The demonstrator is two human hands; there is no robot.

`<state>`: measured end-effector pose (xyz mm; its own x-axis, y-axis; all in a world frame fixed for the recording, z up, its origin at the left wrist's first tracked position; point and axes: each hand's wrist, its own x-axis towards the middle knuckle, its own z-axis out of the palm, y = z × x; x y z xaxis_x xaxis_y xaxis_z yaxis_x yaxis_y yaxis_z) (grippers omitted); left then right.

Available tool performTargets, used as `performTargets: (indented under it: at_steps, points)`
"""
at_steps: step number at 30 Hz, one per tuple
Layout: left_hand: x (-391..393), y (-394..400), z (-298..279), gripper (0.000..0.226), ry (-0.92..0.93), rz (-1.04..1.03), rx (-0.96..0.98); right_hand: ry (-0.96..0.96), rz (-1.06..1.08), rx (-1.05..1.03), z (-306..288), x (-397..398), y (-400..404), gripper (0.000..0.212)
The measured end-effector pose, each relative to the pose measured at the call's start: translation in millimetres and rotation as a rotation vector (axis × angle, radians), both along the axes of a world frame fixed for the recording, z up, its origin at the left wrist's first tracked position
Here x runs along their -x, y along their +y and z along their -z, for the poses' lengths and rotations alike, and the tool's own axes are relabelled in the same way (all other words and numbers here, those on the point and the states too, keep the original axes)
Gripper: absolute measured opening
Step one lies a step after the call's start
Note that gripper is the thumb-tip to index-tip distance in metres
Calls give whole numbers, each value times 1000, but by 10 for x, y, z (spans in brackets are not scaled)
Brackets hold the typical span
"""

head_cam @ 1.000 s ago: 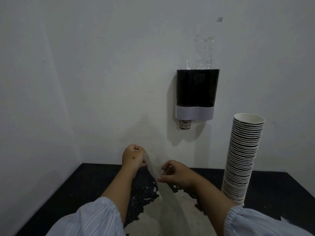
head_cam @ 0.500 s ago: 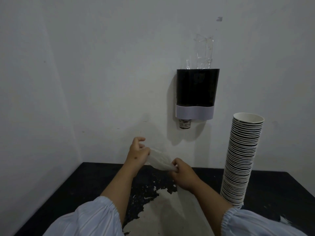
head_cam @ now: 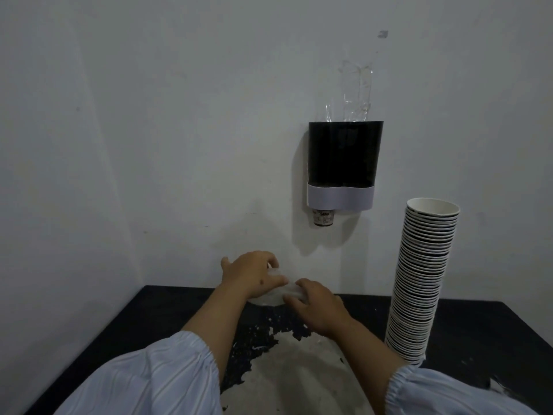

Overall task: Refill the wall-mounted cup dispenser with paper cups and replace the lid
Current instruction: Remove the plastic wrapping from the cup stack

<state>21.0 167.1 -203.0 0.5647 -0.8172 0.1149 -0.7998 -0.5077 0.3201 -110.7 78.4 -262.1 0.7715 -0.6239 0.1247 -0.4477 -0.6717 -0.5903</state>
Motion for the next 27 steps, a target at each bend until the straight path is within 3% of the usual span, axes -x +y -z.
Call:
performTargets:
  at_steps: [4,7,11,15,18,27]
  points:
    - [15,-13,5,30,16,-37,76,-49,-7,-10,-56,2,20,43]
    - [-69,3,8,45,138,-79,173,-94,-14,-15,-73,19,21,24]
    - [-177,41,42,44,278,-132,307,-121,-55,-43,-99,34,16,8]
    - [-290,66,127,50,395,-285,504,-150,-68,-21,-110,30,13,8]
    - [-425,110,169,42,479,-415,628,-189,-37,-27,-67,66,-27,13]
    - [-732,301,250,33,819,-731,921,-338,106,-331,12,144,-130,16]
